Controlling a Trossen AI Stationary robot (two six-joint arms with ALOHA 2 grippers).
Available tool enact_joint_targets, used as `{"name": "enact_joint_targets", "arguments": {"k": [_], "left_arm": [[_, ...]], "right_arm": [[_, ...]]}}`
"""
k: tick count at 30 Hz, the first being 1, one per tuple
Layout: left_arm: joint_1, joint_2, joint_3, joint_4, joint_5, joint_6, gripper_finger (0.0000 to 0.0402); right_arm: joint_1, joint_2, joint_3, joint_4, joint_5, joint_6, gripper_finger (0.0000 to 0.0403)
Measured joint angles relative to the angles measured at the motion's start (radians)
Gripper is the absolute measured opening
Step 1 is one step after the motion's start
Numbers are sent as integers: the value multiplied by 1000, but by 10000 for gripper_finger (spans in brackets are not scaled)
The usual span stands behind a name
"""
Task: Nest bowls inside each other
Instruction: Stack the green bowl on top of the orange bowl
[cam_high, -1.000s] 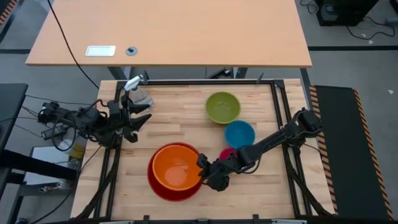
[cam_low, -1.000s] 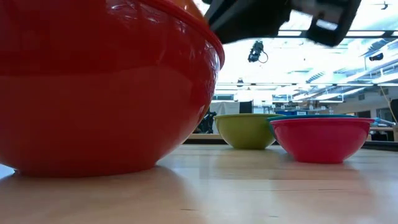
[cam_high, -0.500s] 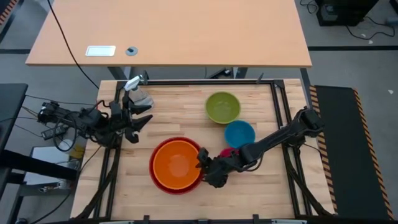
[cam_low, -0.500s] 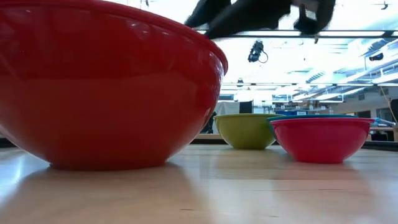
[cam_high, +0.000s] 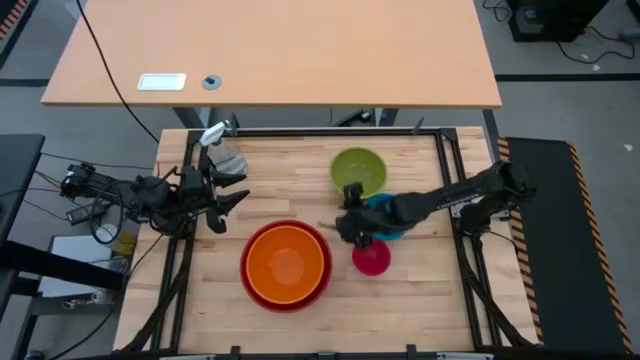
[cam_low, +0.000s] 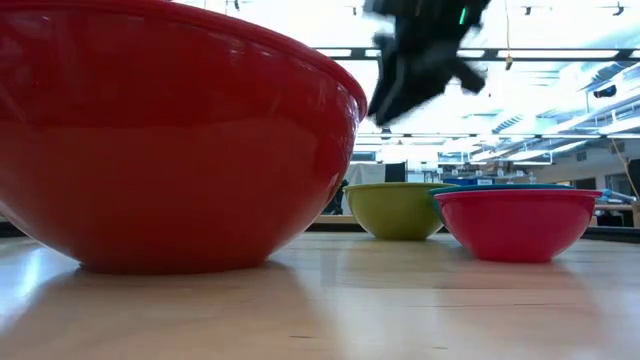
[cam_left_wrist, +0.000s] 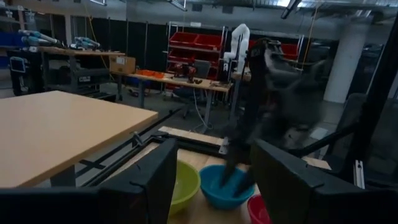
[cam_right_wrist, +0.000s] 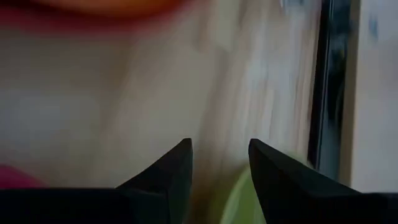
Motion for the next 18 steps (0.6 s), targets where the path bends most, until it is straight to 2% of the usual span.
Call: {"name": "enact_joint_targets", "arguments": {"k": [8, 18], "left_arm": [[0, 0, 0, -13, 0, 2, 208], [0, 0, 0, -16, 0, 5, 208]], "right_arm": [[-187, 7, -137, 55, -37, 92, 165], [-297, 9, -144, 48, -189, 119, 155]]}}
